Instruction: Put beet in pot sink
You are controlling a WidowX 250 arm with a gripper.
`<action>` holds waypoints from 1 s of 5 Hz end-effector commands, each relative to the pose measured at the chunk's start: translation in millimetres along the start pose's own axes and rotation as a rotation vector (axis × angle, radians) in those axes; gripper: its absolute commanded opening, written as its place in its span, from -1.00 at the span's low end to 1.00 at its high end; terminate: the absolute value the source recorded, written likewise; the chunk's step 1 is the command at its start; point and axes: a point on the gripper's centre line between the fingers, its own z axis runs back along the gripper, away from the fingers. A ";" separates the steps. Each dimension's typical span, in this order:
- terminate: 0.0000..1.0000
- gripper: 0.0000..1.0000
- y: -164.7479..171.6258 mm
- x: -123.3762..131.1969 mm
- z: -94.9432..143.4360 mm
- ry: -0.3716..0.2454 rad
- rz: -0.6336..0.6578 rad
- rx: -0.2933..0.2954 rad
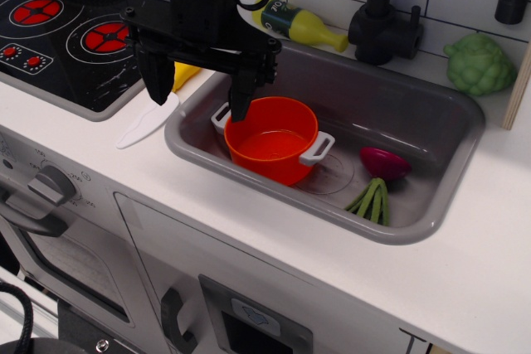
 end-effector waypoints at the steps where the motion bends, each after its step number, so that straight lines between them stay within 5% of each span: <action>1: -1.00 1.00 0.0 0.0 0.0 0.000 0.000 0.000; 3: -1.00 1.00 -60.2 8.6 -11.8 0.057 0.021 -0.125; 5: -1.00 1.00 -106.0 4.2 -21.6 0.041 0.047 -0.217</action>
